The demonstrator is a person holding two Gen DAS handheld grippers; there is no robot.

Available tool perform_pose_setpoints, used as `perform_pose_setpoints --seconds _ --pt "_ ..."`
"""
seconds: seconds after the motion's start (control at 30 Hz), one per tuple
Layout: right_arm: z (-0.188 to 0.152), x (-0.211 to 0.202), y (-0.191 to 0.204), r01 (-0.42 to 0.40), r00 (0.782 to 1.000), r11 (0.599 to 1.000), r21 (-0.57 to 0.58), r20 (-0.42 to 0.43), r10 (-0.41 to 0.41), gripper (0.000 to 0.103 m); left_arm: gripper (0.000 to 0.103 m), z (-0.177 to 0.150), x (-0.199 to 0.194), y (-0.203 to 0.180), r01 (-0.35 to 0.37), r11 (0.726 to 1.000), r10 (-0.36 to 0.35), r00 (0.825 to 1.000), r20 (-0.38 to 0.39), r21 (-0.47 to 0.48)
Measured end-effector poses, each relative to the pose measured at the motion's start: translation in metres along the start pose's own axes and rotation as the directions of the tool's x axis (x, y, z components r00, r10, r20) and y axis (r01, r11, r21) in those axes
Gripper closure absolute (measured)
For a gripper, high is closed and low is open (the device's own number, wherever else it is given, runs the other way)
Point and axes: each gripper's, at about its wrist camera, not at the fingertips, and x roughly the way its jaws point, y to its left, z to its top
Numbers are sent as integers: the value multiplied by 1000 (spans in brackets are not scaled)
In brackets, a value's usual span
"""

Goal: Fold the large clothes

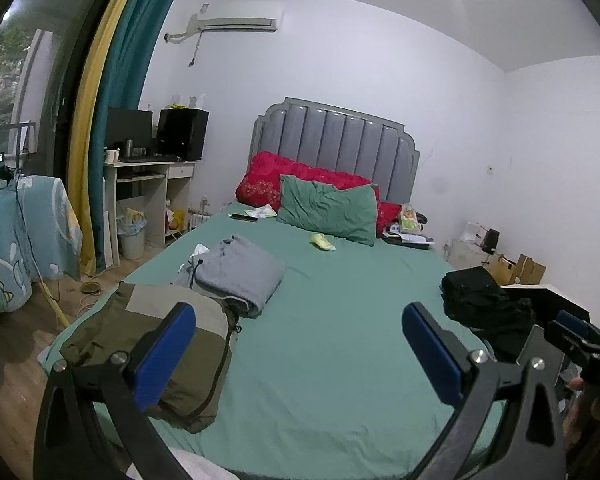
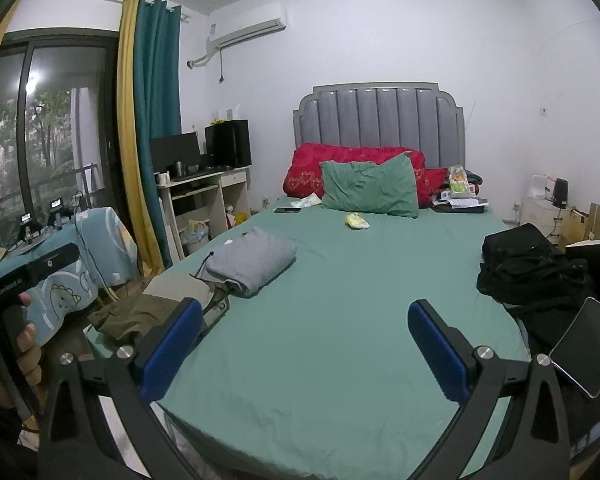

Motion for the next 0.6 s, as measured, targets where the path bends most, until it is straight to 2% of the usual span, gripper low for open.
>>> perform_pose_setpoints --seconds 0.6 --pt "0 -1 4 1 1000 1000 -8 13 -1 1 0 -4 -3 -6 -8 1000 8 1000 11 11"
